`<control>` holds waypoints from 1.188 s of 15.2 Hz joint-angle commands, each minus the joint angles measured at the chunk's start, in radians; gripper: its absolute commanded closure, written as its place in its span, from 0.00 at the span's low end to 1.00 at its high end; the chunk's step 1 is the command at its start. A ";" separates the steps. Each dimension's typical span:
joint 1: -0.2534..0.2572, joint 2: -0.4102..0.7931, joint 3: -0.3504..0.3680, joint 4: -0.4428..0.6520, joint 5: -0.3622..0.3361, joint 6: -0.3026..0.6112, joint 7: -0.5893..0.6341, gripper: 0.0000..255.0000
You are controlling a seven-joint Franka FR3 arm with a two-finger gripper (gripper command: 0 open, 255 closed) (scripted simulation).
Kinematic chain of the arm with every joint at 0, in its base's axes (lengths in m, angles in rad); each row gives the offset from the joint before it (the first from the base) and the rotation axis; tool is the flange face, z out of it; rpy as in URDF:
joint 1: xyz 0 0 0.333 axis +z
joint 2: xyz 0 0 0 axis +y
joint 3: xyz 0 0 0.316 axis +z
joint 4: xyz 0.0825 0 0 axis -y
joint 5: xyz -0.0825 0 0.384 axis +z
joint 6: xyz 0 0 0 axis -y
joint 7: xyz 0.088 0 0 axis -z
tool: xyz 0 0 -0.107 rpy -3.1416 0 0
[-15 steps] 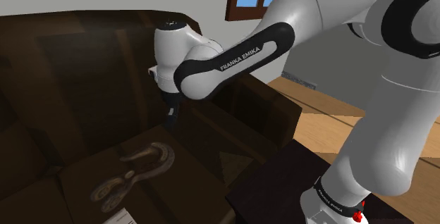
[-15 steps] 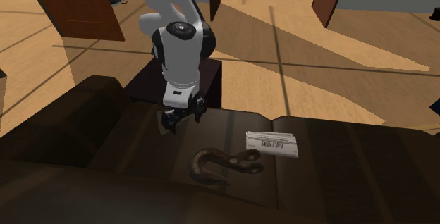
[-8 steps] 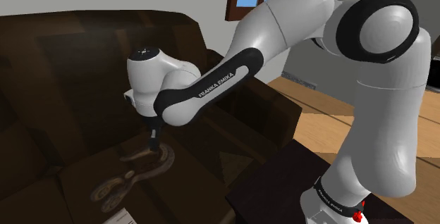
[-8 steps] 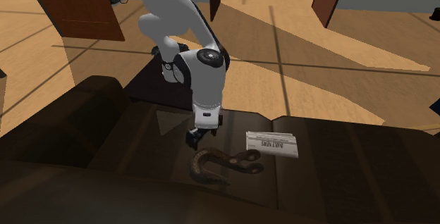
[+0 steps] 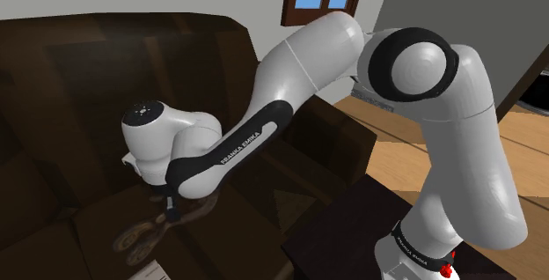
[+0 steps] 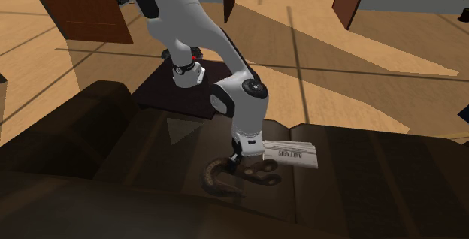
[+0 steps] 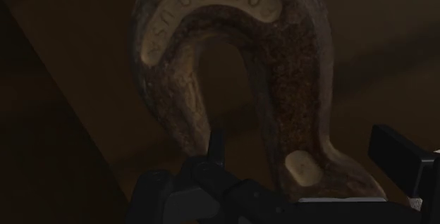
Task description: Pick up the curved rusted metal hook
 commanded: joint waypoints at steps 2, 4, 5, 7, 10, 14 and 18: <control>0.020 0.046 -0.009 0.028 -0.020 0.012 0.003 0.00; 0.025 0.065 -0.017 0.031 -0.030 0.028 0.011 0.00; 0.027 0.074 -0.020 0.032 -0.034 0.036 0.014 0.00; 0.032 0.093 -0.028 0.036 -0.043 0.051 0.021 0.00; 0.035 0.099 -0.029 0.040 -0.045 0.052 0.023 1.00; 0.035 0.099 -0.029 0.041 -0.044 0.051 0.023 1.00; 0.035 0.100 -0.029 0.041 -0.045 0.051 0.022 1.00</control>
